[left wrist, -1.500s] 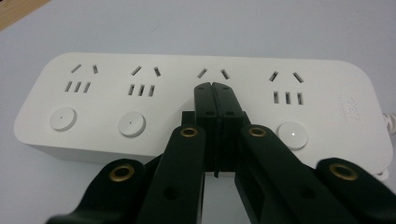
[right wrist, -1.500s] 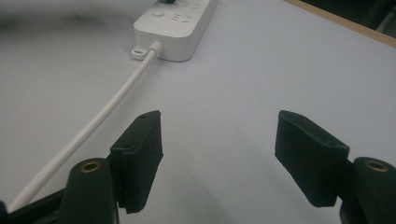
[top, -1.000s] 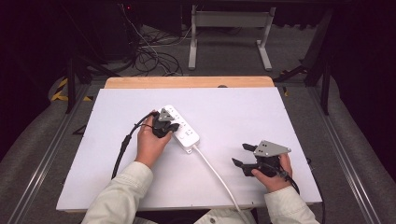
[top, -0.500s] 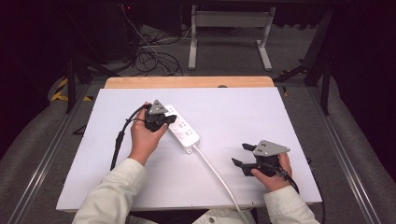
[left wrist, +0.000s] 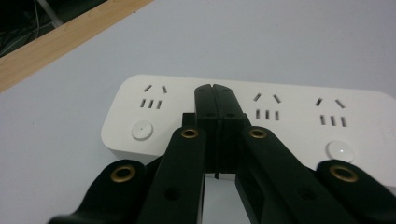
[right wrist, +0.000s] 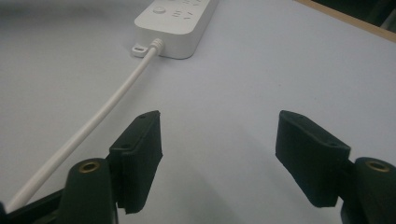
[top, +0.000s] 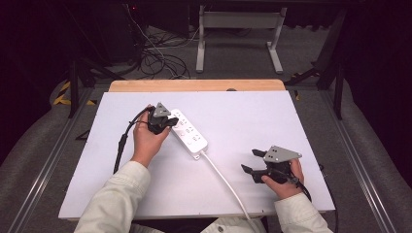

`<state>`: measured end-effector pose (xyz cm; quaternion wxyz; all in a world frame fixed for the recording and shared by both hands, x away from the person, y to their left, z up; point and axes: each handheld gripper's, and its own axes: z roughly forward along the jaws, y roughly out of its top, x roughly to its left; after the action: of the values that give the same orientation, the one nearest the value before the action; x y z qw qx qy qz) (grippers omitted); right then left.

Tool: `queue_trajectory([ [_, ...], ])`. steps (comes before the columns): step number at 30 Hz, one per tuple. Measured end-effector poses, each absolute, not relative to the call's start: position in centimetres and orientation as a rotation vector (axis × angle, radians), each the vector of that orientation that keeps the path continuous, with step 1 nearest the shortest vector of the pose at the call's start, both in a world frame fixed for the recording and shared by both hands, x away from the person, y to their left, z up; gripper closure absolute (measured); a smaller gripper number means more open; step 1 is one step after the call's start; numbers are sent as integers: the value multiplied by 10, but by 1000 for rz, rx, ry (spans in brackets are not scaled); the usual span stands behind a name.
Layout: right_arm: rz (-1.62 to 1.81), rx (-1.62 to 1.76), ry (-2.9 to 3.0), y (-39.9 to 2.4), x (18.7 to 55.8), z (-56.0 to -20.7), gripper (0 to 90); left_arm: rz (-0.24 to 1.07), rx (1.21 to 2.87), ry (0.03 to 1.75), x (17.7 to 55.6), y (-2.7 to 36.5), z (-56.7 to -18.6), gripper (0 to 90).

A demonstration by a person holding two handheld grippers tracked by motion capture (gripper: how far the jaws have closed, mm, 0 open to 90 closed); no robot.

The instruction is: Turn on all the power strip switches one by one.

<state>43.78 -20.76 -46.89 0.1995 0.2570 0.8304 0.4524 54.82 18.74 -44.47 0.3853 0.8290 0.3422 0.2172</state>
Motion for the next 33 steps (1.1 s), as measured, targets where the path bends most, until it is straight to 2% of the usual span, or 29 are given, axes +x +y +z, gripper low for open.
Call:
queue_trajectory([
  [17, 1263, 723, 2325, -208, 439, -470, 320, 473, 2089, 917, 563, 194, -457, 900],
  [22, 1261, 724, 2330, -208, 439, -470, 316, 396, 2112, 928, 566, 192, -462, 900],
  [33, 1261, 722, 2332, -208, 439, -470, 315, 421, 2114, 918, 567, 192, -464, 900],
])
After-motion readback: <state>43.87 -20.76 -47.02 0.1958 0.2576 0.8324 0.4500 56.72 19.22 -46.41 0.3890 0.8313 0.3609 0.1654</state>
